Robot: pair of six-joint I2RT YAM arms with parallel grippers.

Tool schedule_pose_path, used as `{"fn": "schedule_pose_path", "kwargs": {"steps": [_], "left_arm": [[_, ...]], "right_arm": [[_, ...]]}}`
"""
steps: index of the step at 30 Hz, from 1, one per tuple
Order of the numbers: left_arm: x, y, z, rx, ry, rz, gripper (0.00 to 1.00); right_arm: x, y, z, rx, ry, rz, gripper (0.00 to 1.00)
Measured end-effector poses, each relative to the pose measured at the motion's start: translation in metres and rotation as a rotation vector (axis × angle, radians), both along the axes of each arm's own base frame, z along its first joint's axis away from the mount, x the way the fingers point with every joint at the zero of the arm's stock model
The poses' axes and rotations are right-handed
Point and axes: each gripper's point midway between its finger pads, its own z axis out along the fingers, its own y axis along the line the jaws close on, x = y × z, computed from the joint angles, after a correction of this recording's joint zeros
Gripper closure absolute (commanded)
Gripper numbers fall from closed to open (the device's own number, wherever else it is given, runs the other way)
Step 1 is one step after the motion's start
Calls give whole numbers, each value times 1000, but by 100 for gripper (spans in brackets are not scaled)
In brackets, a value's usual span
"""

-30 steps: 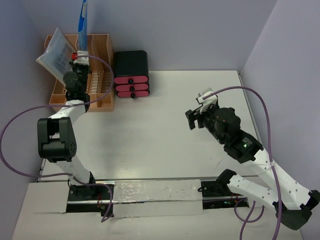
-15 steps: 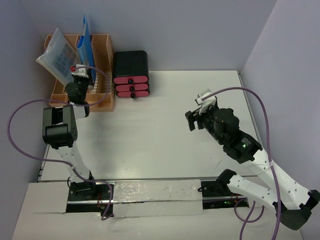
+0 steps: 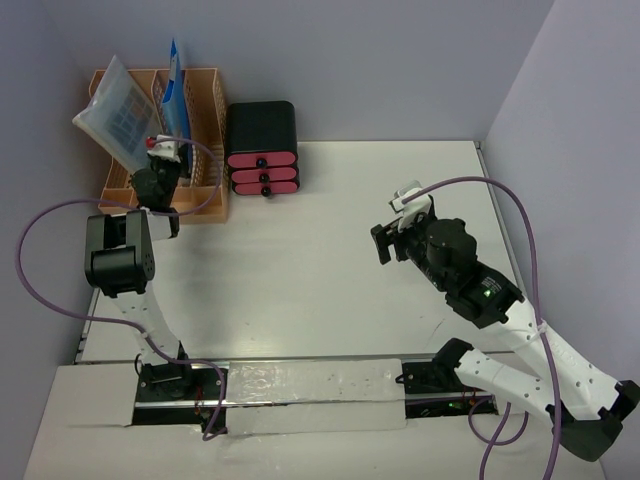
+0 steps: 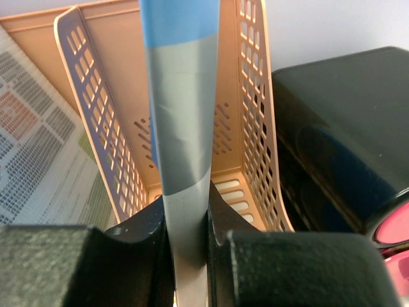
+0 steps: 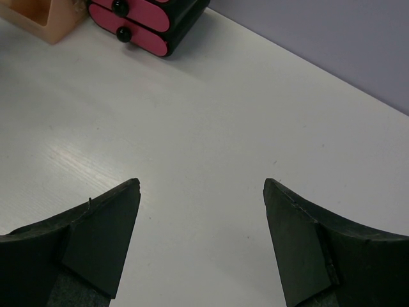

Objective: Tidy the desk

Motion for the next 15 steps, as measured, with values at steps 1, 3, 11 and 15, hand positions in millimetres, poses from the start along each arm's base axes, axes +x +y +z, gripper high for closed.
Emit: {"fn": "schedule_pose_path", "kwargs": {"steps": [1,3,11,15], "left_arm": [[0,0,-2,2,4,1,100],[-2,0,-6,15,12,0,100],[-7,1,-26,42,71,2,76],[-3,4,-27,35,92,13,28]], "right_arm": [[0,0,-1,-1,1,0,15],[0,0,-3,-5,5,0,15],[0,0,-5,-8,8,0,15],[1,1,-7,-13,15,1,15]]}}
